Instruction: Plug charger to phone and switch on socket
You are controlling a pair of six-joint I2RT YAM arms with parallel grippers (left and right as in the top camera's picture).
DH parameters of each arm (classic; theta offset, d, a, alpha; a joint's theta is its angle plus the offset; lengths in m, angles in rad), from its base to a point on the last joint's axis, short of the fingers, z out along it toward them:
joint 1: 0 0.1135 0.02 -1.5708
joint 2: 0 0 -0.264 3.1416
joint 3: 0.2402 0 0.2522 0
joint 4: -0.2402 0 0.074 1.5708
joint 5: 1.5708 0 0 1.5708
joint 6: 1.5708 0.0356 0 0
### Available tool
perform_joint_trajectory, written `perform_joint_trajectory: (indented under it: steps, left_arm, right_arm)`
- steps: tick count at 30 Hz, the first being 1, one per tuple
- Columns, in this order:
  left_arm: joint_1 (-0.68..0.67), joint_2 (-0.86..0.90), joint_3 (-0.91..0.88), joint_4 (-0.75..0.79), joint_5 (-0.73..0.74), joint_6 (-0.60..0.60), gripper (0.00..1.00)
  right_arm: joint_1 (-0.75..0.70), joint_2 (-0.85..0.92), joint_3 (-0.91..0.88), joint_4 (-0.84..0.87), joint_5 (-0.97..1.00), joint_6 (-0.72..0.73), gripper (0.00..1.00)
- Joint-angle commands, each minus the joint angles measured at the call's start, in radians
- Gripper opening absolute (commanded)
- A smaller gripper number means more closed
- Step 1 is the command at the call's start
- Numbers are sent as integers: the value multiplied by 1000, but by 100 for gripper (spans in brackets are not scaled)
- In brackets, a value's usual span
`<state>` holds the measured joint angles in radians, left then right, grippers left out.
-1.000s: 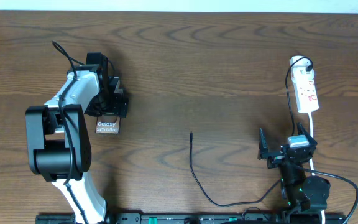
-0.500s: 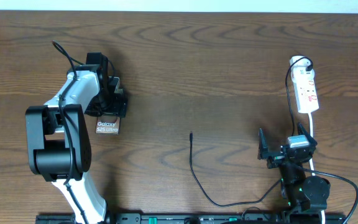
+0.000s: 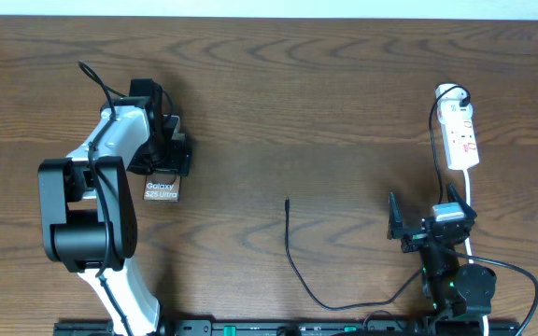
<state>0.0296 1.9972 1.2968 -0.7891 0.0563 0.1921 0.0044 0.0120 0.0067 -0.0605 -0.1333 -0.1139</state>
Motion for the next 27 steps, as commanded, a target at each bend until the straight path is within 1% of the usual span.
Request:
perform_joint_trajectory:
  steps: [1, 10, 27]
  left_arm:
    - [-4, 13, -38, -5, 3, 17, 89]
    - [-4, 13, -69, 26, 3, 17, 90]
    - [-4, 13, -69, 32, 3, 17, 89]
  right_arm:
    - [10, -5, -1, -5, 11, -7, 99]
    - [10, -5, -1, -5, 11, -7, 99]
    - [10, -5, -1, -5, 11, -7, 99]
